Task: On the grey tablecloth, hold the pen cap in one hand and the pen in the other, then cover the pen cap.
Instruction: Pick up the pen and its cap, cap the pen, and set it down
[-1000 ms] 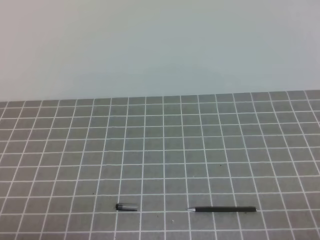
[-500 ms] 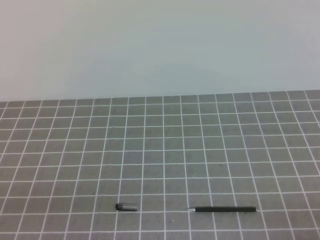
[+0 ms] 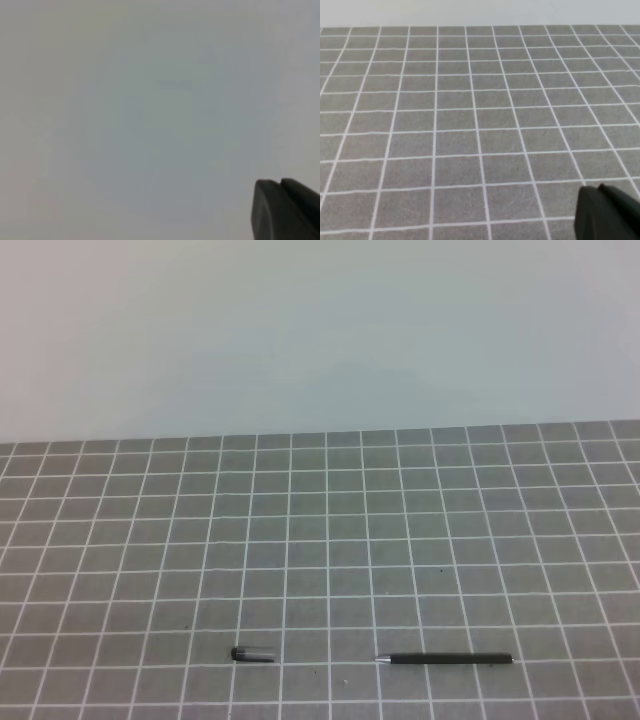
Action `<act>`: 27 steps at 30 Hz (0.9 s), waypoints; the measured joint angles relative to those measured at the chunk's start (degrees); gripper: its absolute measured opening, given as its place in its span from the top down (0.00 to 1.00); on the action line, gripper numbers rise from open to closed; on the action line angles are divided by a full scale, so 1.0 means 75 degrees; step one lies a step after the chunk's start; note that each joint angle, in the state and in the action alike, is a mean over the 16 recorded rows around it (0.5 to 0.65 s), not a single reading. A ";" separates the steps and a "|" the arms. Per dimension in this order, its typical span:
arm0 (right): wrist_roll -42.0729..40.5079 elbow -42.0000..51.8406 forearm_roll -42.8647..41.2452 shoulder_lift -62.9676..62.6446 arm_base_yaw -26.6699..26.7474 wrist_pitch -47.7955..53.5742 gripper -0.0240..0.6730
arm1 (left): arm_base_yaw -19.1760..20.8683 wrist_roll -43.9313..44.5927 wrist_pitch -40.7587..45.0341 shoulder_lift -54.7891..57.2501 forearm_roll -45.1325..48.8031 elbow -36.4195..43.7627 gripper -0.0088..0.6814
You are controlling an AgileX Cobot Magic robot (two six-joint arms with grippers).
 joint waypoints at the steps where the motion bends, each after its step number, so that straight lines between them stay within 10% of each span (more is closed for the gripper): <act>1: 0.0000 0.0000 0.0000 0.0000 0.0000 0.0000 0.96 | 0.0000 -0.0001 -0.0036 0.0000 -0.0003 0.0000 0.99; 27: 0.0000 0.0043 -0.0090 0.0000 0.0000 -0.3078 0.96 | 0.0000 -0.0079 -0.1043 0.0000 0.0007 0.0000 0.99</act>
